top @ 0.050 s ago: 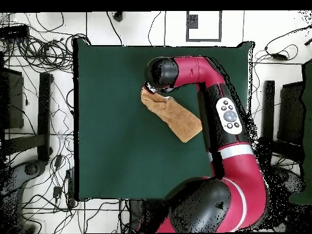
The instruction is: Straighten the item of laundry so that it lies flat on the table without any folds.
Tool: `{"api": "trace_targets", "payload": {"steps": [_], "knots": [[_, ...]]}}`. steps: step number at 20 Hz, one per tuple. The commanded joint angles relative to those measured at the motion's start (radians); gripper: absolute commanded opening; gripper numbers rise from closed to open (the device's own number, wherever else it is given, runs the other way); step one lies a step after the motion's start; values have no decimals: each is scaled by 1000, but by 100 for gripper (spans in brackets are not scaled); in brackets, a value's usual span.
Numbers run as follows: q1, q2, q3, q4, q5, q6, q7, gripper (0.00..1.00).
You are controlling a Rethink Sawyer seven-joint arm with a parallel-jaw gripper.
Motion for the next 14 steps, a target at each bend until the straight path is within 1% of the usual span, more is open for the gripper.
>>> {"api": "trace_targets", "payload": {"steps": [1,3,5,8,14], "knots": [[15,90,-52,78,-59,-34,-131,100],[21,102,-59,69,-65,-17,-144,100],[27,101,-72,74,-72,-20,-128,100],[28,103,-83,92,-78,-31,-124,100],[46,100,-111,134,-78,-37,-81,100]]}}
